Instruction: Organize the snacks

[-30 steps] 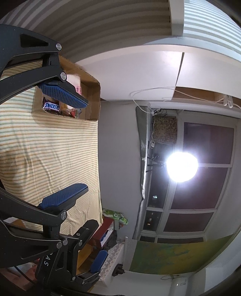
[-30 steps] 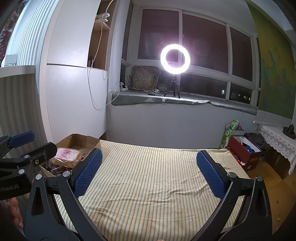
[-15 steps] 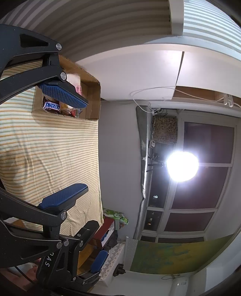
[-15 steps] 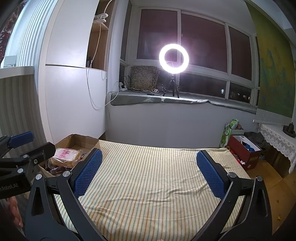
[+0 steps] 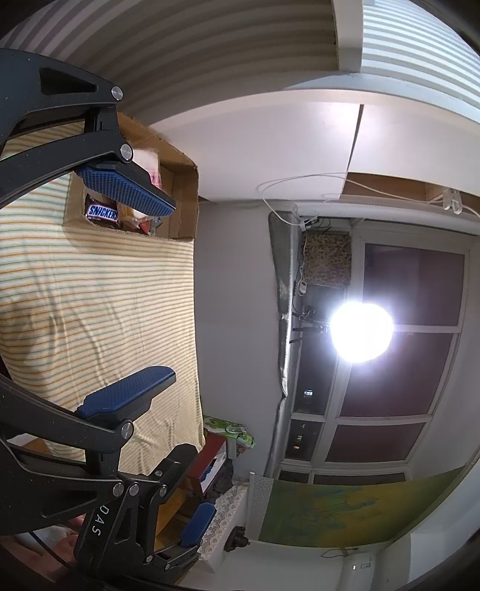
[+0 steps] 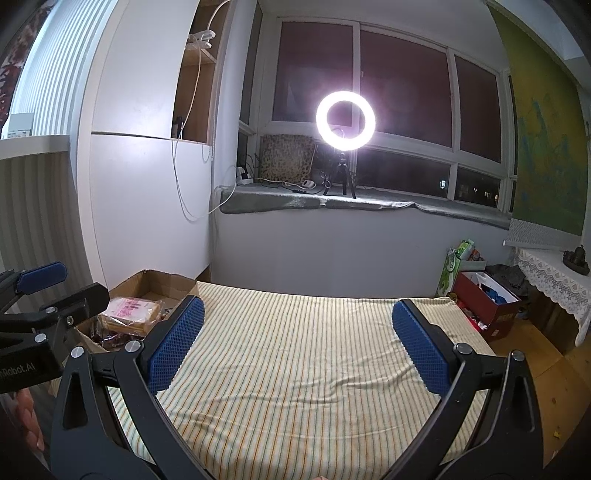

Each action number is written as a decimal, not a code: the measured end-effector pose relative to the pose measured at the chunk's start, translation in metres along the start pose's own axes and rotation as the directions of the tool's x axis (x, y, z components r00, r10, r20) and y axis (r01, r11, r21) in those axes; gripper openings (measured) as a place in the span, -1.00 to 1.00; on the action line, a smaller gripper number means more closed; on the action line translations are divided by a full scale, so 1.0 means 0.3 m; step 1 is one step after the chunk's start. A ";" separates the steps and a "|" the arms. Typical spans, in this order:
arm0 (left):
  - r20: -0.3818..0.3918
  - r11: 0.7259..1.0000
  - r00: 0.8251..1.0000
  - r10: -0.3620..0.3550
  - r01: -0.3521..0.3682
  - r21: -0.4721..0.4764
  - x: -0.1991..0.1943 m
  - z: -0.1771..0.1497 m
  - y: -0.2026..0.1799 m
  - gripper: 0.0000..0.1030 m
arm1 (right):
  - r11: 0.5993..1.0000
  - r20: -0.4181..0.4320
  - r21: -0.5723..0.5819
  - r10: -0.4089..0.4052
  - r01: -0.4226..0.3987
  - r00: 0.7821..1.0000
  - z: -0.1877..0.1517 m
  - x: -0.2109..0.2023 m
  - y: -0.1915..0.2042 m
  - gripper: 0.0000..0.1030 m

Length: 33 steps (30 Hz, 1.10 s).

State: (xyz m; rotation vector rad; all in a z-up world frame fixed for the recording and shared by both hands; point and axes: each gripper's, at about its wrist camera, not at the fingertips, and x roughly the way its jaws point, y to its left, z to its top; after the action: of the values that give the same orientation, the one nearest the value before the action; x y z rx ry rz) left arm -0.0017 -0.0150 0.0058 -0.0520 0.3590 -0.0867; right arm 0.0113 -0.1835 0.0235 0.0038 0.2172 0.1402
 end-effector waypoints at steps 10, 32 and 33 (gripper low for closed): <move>0.003 1.000 1.000 0.001 -0.001 0.002 -0.003 0.004 -0.001 0.62 | 1.000 0.002 0.000 -0.002 0.002 1.000 0.007 -0.005 0.005 1.00; -0.027 0.999 0.999 0.020 -0.020 0.028 0.026 0.001 -0.002 0.99 | 1.000 -0.010 0.004 -0.006 0.006 1.000 0.012 -0.010 0.003 1.00; -0.029 1.000 1.000 0.009 -0.009 0.026 0.028 0.000 0.000 0.99 | 1.000 -0.012 0.005 -0.006 0.006 1.000 0.011 -0.010 0.002 1.00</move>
State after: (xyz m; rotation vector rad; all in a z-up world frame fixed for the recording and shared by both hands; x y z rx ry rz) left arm 0.0060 -0.0156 0.0029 -0.0234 0.3871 -0.0832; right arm 0.0091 -0.1834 0.0274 0.0070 0.2291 0.1339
